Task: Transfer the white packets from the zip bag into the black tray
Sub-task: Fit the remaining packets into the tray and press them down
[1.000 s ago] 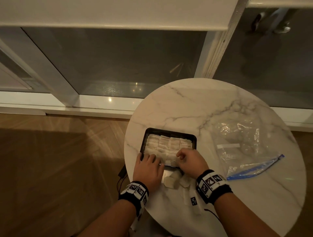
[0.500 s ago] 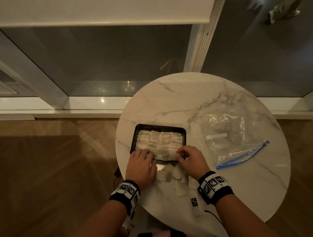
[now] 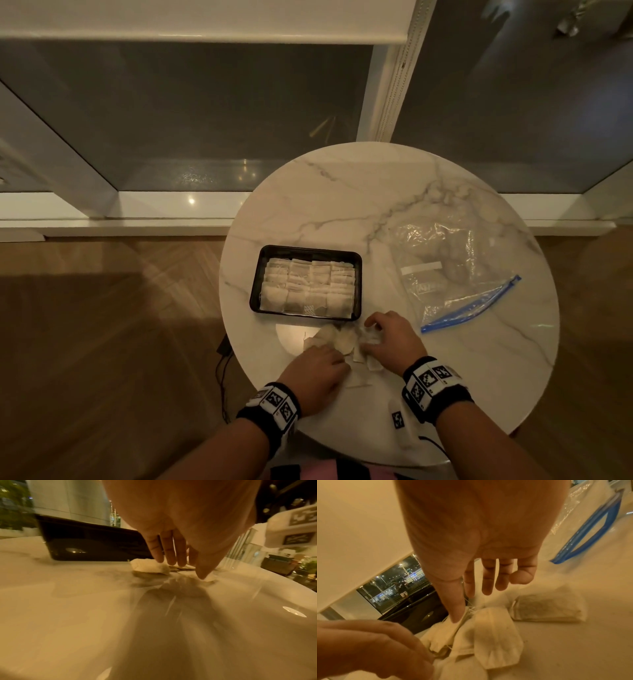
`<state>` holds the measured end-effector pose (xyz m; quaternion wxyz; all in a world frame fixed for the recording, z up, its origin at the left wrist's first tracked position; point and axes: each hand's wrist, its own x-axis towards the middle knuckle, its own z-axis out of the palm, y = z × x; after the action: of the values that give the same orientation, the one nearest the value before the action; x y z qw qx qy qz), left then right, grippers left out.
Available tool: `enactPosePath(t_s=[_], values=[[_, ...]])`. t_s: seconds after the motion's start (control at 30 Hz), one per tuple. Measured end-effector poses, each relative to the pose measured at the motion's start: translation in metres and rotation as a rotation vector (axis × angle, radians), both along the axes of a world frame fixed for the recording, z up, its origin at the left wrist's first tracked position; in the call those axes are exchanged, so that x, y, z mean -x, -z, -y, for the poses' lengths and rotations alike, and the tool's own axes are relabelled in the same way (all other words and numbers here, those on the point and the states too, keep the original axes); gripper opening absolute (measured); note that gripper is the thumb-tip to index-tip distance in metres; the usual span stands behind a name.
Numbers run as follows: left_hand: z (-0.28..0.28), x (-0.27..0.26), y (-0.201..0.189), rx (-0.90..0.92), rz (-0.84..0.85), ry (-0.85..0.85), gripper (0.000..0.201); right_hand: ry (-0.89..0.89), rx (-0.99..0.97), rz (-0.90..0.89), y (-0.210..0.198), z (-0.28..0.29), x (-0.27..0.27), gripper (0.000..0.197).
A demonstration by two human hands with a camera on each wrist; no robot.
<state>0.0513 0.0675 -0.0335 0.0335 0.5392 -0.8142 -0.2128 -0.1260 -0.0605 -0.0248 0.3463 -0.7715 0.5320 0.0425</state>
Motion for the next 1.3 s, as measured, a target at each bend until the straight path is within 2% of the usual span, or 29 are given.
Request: enactPosePath(t_s=[0.1, 0.17, 0.33, 0.5, 0.63, 0.8, 0.87, 1.03, 1.13, 1.3], values=[[0.002, 0.010, 0.000, -0.117, 0.116, 0.062, 0.037, -0.040, -0.056, -0.067, 0.005, -0.002, 0.005, 0.054], [0.003, 0.015, 0.001, -0.125, 0.145, 0.061, 0.041, -0.054, -0.074, -0.107, 0.009, -0.004, 0.011, 0.053], [0.002, 0.022, 0.002, -0.078, 0.202, 0.086, 0.029, 0.016, -0.072, -0.101, 0.014, -0.007, 0.026, 0.040], [0.005, 0.030, -0.003, -0.081, 0.205, 0.004, 0.034, 0.098, -0.083, -0.092, 0.013, -0.003, 0.038, 0.037], [0.009, 0.037, -0.008, -0.102, 0.220, -0.043, 0.040, 0.153, -0.085, -0.114, 0.014, 0.000, 0.045, 0.042], [0.015, 0.043, -0.011, -0.142, 0.284, -0.032, 0.028, 0.124, -0.043, -0.100, 0.017, 0.000, 0.040, 0.061], [0.016, 0.045, -0.012, -0.154, 0.312, -0.010, 0.027, 0.117, -0.028, -0.105, 0.017, -0.001, 0.035, 0.062], [0.013, 0.046, -0.014, -0.152, 0.319, 0.010, 0.027, 0.119, -0.005, -0.111, 0.018, 0.001, 0.026, 0.036], [0.012, 0.047, -0.015, -0.188, 0.323, 0.015, 0.029, 0.136, -0.040, -0.113, 0.018, 0.004, 0.023, 0.027], [0.012, 0.048, -0.016, -0.178, 0.406, 0.160, 0.015, 0.164, -0.055, -0.073, 0.017, 0.009, 0.023, 0.013]])
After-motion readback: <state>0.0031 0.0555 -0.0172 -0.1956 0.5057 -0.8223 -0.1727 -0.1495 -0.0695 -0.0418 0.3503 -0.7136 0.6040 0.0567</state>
